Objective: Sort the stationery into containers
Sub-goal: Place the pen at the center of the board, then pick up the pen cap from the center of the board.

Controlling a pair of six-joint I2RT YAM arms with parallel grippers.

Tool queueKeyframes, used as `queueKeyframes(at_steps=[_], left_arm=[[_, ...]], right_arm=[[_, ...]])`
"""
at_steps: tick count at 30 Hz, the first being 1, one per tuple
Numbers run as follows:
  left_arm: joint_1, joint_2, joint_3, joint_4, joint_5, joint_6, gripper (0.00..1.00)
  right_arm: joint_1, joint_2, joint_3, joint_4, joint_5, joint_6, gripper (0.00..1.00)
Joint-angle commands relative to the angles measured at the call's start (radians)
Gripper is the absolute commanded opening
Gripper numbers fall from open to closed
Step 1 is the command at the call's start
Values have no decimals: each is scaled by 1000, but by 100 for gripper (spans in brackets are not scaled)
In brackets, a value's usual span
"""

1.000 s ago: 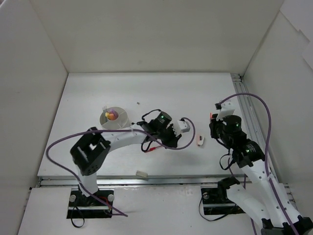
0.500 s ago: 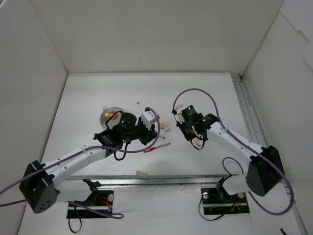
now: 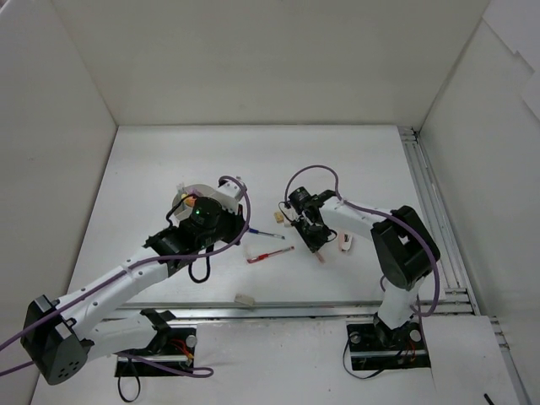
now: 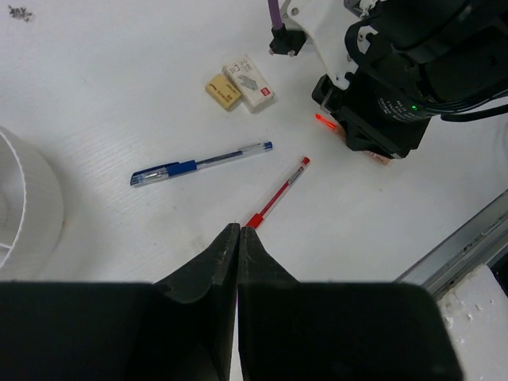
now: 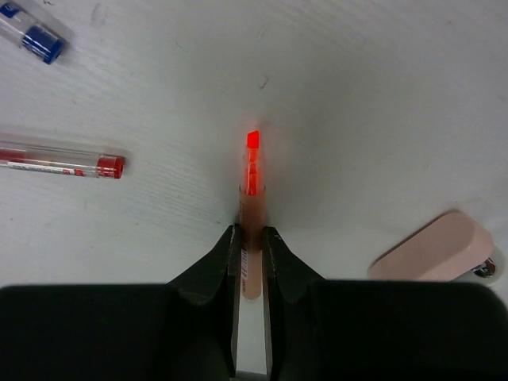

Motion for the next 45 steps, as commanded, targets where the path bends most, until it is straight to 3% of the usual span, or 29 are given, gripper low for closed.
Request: queueKeyframes(at_steps=[1, 8, 12, 16, 17, 19, 20, 23, 32, 38, 45], left_arm=[[10, -28, 9, -1, -50, -39, 0], [10, -37, -11, -24, -78, -42, 0], [19, -13, -11, -42, -113, -69, 4], [19, 19, -21, -67, -128, -109, 20], [19, 19, -24, -88, -143, -134, 29], [19, 10, -31, -106, -154, -154, 39], [28, 6, -38, -134, -163, -166, 55], [28, -22, -63, -197, -162, -243, 79], [-41, -168, -244, -341, -58, -384, 80], [-136, -154, -291, -421, -68, -556, 66], [-285, -22, -238, -527, -163, -642, 53]], right_arm=[[7, 32, 45, -27, 46, 33, 0], [15, 44, 31, -19, 52, 47, 2], [15, 29, 19, -12, 54, 50, 17], [18, -6, 14, 1, 60, 44, 28], [19, -16, 11, 7, 60, 41, 35], [30, -52, 6, 19, 63, 29, 65], [37, -68, 3, 24, 65, 23, 97], [50, -129, -6, 45, 77, 23, 98], [50, -289, -58, 100, 28, 0, 98], [51, -301, -72, 110, 23, 1, 98], [51, -313, -80, 111, 26, 6, 98]])
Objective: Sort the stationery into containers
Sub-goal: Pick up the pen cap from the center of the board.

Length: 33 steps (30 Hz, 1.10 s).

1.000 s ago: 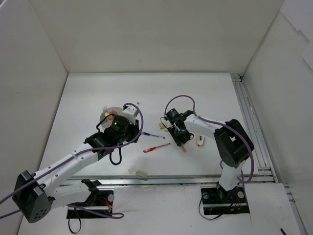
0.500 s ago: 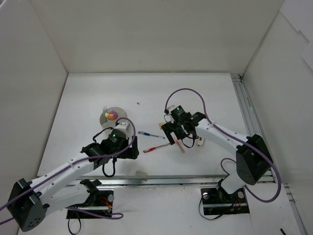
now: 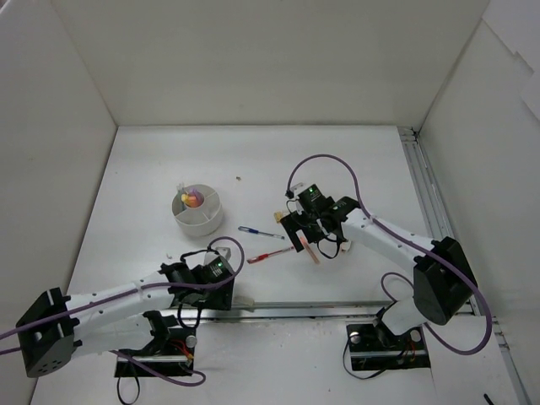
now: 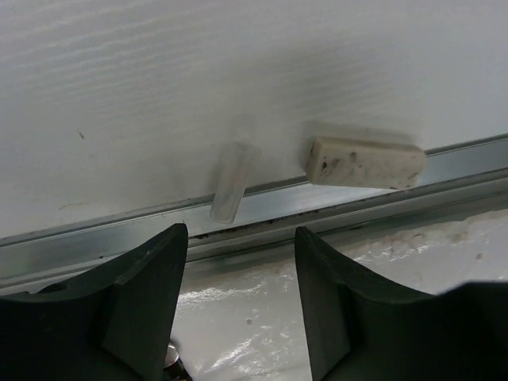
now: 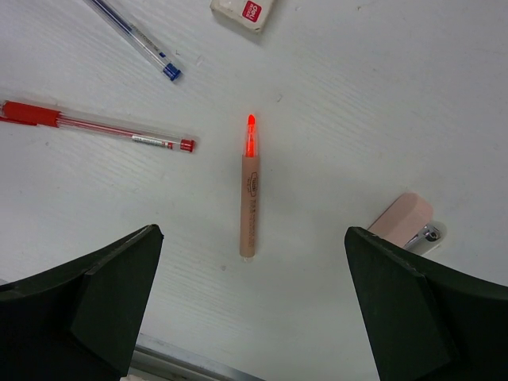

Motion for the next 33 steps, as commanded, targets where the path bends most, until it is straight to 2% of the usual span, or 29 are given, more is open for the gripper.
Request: queueKeyframes(at_steps=[1, 5, 8, 15, 20, 29, 32, 33], left_arm=[[-47, 63, 70, -66, -59, -74, 51], [-69, 139, 81, -94, -122, -111, 42], [-78, 161, 112, -57, -146, -85, 38], [-87, 172, 138, -76, -197, -53, 40], [-87, 211, 121, -30, -147, -36, 38], [-96, 256, 120, 15, -149, -31, 24], [-96, 270, 130, 21, -163, -31, 16], [-96, 270, 133, 24, -166, -31, 8]], right_arm=[[3, -39, 1, 18, 2, -8, 98], [1, -51, -9, 21, 5, -5, 98], [1, -53, -12, 21, 2, 0, 98], [0, -69, -21, 23, 8, 0, 98], [1, -74, -27, 21, 16, 3, 98], [0, -89, -41, 23, 37, 9, 98], [-2, -98, -50, 23, 49, 12, 98], [0, -100, -53, 23, 52, 14, 98]])
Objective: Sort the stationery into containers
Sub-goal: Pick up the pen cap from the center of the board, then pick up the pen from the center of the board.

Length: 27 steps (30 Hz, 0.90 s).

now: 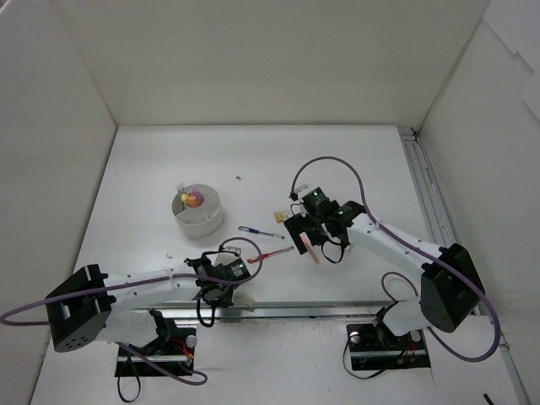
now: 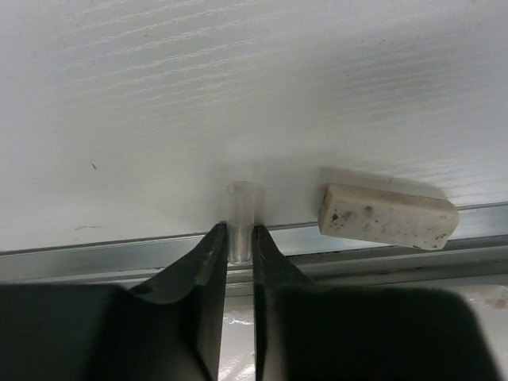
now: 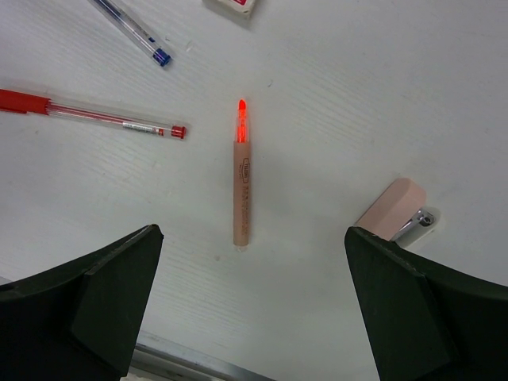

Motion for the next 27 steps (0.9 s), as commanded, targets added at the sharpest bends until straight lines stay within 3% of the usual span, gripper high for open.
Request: queueKeyframes(at_steps=[1, 2, 9, 13, 18, 22, 27], left_arm=[[-7, 10, 41, 46, -25, 10, 4], [-7, 7, 47, 46, -21, 16, 0], [-17, -143, 120, -19, -113, 59, 0], [-17, -267, 157, 18, -185, 184, 0], [-17, -381, 202, 165, -183, 368, 0], [-6, -383, 249, 225, -146, 468, 0], [3, -322, 265, 300, 38, 654, 0]], right_arm=[[-1, -52, -11, 13, 42, 15, 98], [-4, -57, -17, 13, 54, 17, 98], [-2, -253, -101, 100, 234, 83, 98], [-12, -415, -152, 145, 309, 200, 98], [-35, -468, -173, 149, 165, 153, 98], [-35, -428, -198, 149, -12, 69, 98], [-35, -313, -193, 151, -142, 18, 98]])
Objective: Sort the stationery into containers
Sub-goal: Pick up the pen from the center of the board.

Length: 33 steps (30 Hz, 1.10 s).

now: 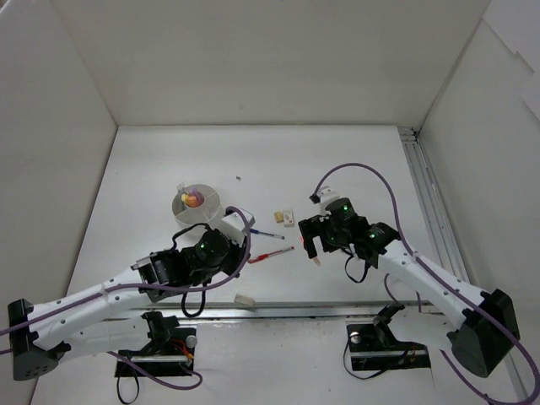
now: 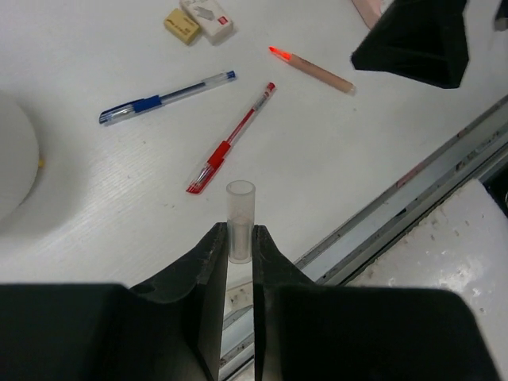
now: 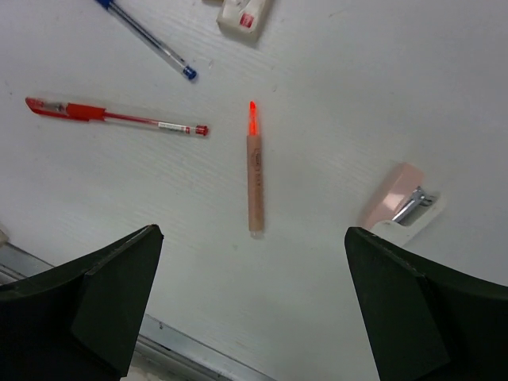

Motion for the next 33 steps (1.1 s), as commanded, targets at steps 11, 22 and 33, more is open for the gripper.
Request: queueKeyframes(at_steps=[11, 22, 33], left_arm=[[31, 88, 33, 71, 311, 282, 0], [31, 68, 33, 52, 310, 324, 0], [31, 18, 42, 18, 277, 270, 0]], right_arm=[[-1, 349, 87, 5, -190, -65, 93], [-65, 544, 175, -59, -241, -75, 62], [-80, 615, 221, -88, -373, -137, 0]])
